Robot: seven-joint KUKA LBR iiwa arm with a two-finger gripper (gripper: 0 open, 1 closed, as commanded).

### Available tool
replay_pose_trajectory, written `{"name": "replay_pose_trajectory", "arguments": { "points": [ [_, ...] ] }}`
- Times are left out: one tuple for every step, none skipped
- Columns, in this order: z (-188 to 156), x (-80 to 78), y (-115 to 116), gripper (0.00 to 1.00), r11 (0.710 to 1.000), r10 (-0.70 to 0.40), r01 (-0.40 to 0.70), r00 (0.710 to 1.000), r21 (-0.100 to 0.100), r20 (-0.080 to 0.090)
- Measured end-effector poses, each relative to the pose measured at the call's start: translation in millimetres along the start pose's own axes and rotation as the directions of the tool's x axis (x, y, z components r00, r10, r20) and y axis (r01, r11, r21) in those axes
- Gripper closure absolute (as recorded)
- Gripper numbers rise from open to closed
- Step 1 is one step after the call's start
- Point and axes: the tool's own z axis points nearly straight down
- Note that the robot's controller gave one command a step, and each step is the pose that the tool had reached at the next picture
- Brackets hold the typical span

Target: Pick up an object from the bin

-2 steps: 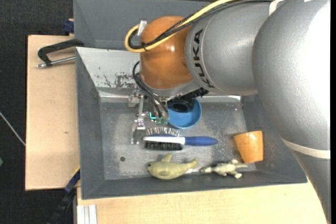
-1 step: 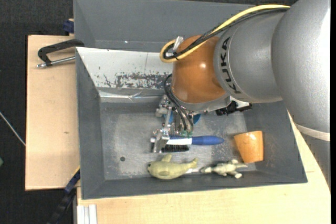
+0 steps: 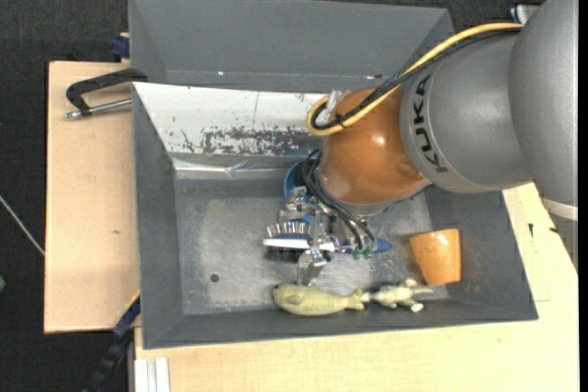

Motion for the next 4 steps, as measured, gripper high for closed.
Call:
{"name": "replay_pose_trajectory", "arguments": {
  "points": [
    [0,-0.1,1,1.0,1.0,0.0,0.0,1.0,-0.001,0.0],
    [0,-2.2,22,1.0,0.94,-0.342,0.342,0.94,-0.001,0.0],
    [8,12.5,41,1.0,0.894,-0.448,0.448,0.894,0.009,0.018],
    [-125,6.0,53,1.0,0.908,-0.419,0.419,0.908,0.001,0.008]
  ]
}}
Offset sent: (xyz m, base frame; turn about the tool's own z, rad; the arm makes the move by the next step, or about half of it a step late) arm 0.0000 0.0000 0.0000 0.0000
